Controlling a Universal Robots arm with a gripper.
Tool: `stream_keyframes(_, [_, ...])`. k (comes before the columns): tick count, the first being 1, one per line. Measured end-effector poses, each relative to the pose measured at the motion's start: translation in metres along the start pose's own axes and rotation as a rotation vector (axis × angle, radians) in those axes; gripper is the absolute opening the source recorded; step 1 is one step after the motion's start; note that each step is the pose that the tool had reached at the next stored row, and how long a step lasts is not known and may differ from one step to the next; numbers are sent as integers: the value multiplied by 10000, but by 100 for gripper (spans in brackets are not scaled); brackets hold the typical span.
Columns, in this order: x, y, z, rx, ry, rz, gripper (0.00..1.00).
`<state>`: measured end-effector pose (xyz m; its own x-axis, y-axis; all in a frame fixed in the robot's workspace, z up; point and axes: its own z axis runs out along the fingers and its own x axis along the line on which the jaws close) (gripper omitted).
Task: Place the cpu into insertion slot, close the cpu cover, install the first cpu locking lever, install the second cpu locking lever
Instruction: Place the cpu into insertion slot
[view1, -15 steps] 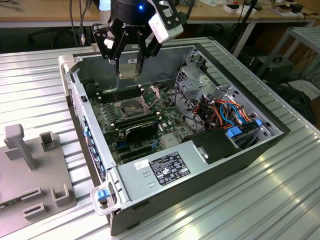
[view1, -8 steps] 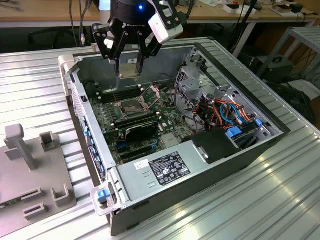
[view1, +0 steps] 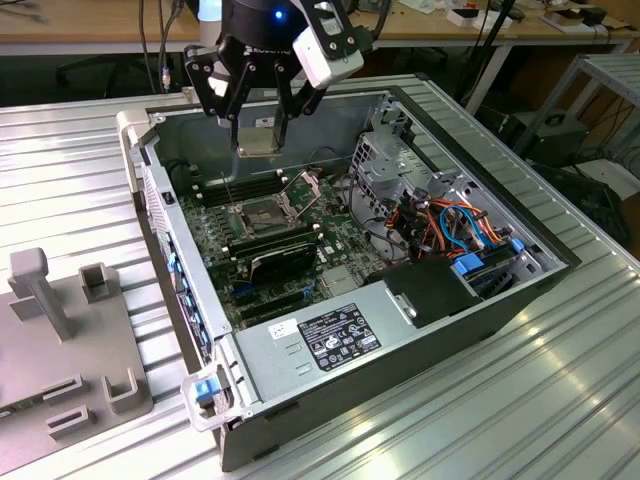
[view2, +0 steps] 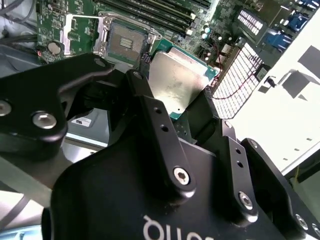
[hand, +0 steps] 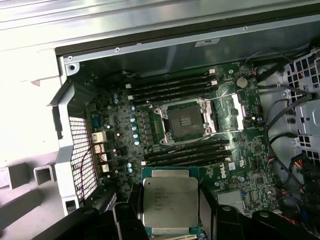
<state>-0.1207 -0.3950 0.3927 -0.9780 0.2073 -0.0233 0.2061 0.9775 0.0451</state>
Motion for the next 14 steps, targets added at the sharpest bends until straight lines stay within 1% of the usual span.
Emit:
stream_keyframes(1, [0, 0, 1, 5, -9, 200, 55])
stream_keyframes(4, [-1, 0, 4, 15, -28, 647, 55])
stream_keyframes(9, [-1, 1, 5, 17, -32, 720, 55])
stream_keyframes(14, [-16, 26, 8, 19, -34, 759, 55])
